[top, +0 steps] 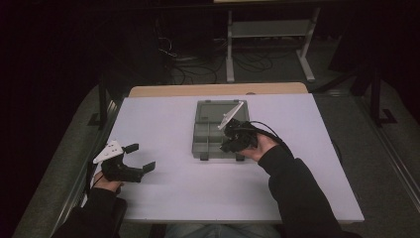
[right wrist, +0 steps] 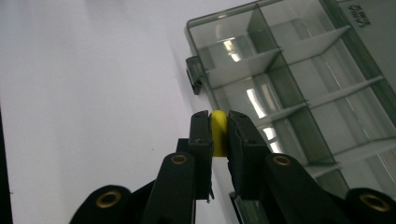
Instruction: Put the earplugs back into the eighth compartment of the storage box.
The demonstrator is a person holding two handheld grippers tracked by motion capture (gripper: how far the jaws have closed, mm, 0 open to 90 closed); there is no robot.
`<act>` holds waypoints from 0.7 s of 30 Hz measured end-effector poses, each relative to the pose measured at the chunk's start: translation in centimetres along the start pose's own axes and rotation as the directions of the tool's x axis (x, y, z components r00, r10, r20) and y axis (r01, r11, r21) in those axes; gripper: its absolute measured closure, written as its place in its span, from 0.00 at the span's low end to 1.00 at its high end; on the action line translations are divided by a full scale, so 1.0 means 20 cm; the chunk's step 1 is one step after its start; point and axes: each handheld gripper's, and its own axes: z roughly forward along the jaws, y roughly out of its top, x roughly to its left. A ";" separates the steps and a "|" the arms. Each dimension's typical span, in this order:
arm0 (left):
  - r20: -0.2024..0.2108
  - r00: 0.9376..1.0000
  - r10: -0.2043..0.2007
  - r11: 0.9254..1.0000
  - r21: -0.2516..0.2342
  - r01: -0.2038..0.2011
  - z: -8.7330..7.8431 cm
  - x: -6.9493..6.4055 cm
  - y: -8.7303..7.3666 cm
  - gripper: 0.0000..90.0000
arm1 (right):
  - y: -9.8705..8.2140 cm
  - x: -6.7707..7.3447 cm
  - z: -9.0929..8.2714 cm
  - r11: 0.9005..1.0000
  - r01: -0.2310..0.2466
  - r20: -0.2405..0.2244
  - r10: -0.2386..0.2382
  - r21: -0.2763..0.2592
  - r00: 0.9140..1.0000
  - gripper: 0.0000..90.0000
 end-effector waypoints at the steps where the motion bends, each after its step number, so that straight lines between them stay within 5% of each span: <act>1: 0.000 1.000 0.000 1.000 0.000 0.000 0.00 0.00 0.00 0.00 | -0.01 -0.01 -0.01 1.000 -0.010 0.007 0.010 -0.003 1.000 0.88; 21: 0.000 1.000 -0.002 1.000 0.000 0.002 0.00 0.00 0.00 0.00 | -0.13 -0.17 -0.10 0.992 -0.117 0.071 0.120 -0.035 0.990 0.88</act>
